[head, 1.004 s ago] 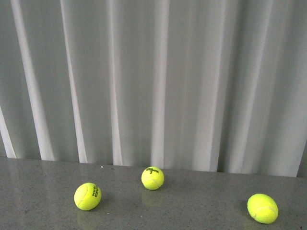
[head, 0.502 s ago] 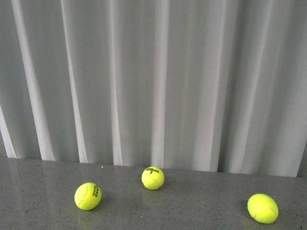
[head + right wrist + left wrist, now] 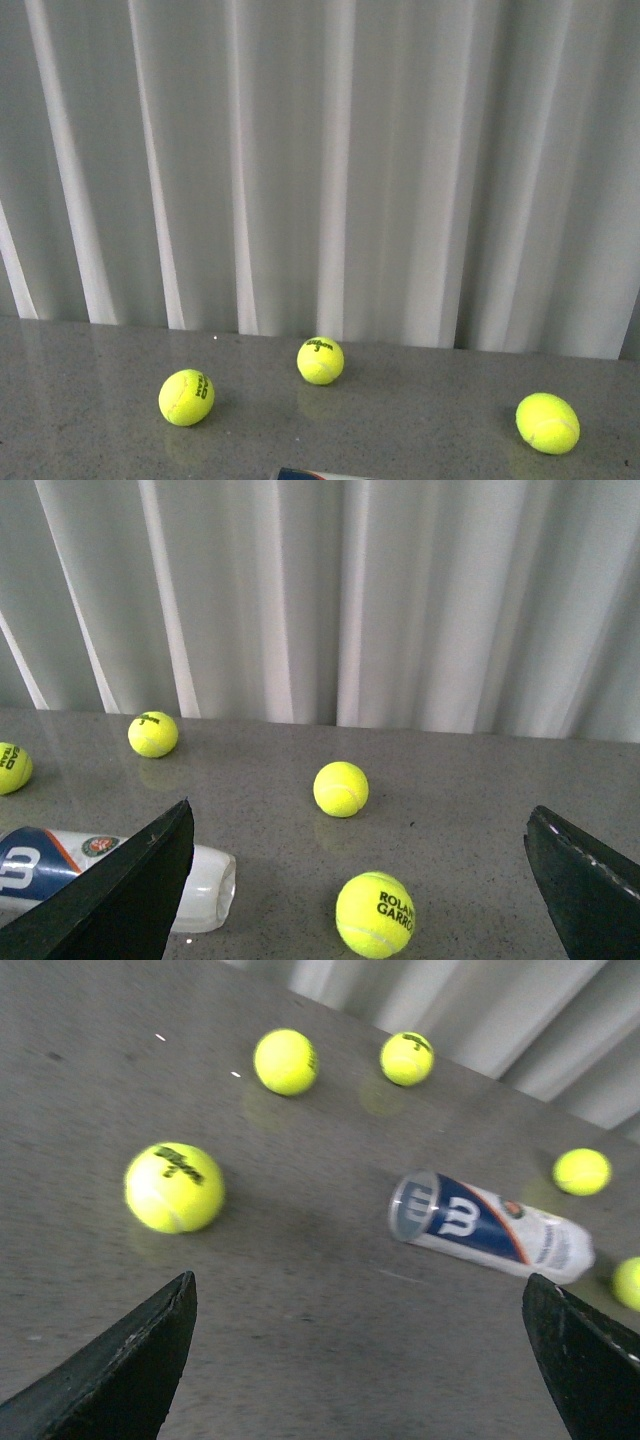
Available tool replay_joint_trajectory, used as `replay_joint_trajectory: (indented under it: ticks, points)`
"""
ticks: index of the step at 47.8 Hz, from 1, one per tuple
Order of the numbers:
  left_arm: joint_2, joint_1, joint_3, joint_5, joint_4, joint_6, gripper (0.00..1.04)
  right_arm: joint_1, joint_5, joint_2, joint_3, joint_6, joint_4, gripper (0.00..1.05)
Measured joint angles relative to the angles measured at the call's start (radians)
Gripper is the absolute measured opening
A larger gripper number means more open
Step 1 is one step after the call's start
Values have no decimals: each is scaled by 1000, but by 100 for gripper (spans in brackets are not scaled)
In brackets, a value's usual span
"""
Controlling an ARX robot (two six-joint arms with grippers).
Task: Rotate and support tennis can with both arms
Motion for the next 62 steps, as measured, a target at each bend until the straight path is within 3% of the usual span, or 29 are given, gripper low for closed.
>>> replay_joint_trajectory:
  ticks: [11, 19, 37, 62]
  points:
    - [699, -9, 159, 322, 475, -85, 98, 0, 0, 0, 0, 0, -1, 98]
    - [1070, -67, 270, 455, 578, -86, 98, 0, 0, 0, 0, 0, -1, 98]
    - [1489, -199, 494, 454, 645, -109, 98, 0, 0, 0, 0, 0, -1, 98]
    - [1675, -206, 701, 466, 587, -97, 98, 0, 0, 0, 0, 0, -1, 98]
